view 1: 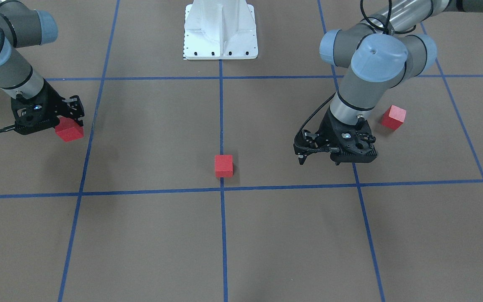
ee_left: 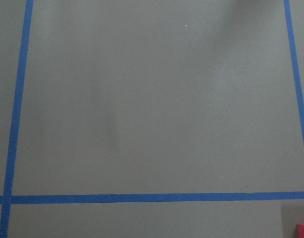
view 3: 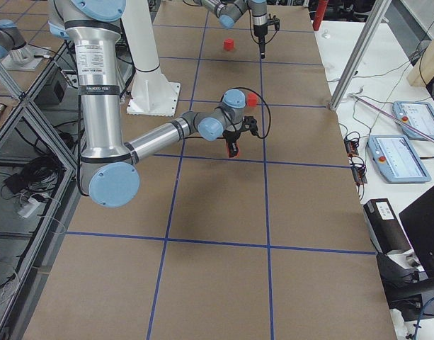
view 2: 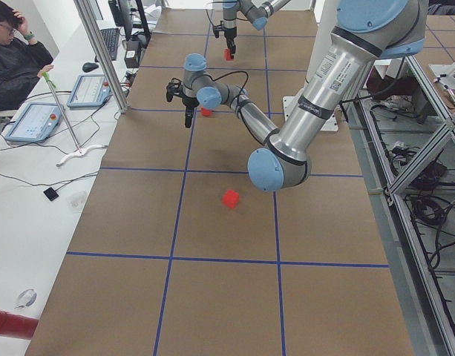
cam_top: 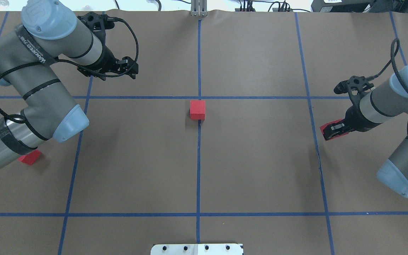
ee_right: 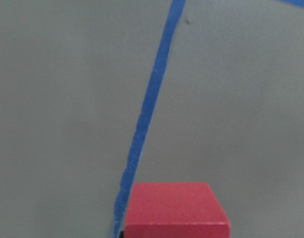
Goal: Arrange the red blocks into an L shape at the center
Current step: 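Withdraw the left arm while the right gripper grasps the red cube near it, then carry the red cube with the right gripper and set it beside the center cube, then raise the right gripper away while the left gripper grasps the remaining red cube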
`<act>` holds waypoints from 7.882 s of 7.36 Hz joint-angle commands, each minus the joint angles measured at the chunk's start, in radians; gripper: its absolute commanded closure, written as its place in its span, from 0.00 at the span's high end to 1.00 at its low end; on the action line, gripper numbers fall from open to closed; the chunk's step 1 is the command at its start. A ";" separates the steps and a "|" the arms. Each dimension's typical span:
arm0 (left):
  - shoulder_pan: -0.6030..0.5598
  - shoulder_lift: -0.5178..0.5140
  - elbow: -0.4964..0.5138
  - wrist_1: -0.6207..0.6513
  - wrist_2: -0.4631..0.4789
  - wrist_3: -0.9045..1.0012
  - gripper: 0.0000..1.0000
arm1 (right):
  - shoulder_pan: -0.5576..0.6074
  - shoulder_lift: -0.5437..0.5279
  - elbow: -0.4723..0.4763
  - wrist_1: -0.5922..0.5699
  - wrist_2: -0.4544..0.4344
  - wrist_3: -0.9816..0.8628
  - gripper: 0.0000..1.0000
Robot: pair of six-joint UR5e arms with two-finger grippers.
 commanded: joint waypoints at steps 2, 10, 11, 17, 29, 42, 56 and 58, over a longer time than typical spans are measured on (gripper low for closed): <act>-0.095 0.194 -0.095 -0.002 -0.006 0.228 0.99 | -0.087 0.367 -0.008 -0.282 -0.023 0.102 0.00; -0.157 0.304 -0.091 -0.127 -0.069 0.235 1.00 | -0.321 0.795 -0.516 -0.149 -0.221 0.470 0.00; -0.157 0.302 -0.091 -0.127 -0.069 0.235 1.00 | -0.321 0.795 -0.518 -0.151 -0.221 0.473 0.00; -0.154 0.300 -0.097 -0.127 -0.069 0.235 1.00 | -0.317 0.795 -0.582 -0.122 -0.273 0.467 0.00; -0.154 0.294 -0.098 -0.127 -0.069 0.232 1.00 | -0.307 0.795 -0.597 -0.094 -0.280 0.468 0.00; -0.158 0.310 -0.112 -0.127 -0.071 0.221 1.00 | -0.242 0.793 -0.561 -0.076 -0.274 0.471 0.98; 0.081 0.764 -0.207 -0.493 0.100 0.408 1.00 | -0.080 0.477 -0.220 -0.182 -0.145 0.312 0.99; 0.084 0.761 -0.195 -0.496 0.095 0.401 1.00 | -0.082 0.479 -0.220 -0.182 -0.145 0.312 0.99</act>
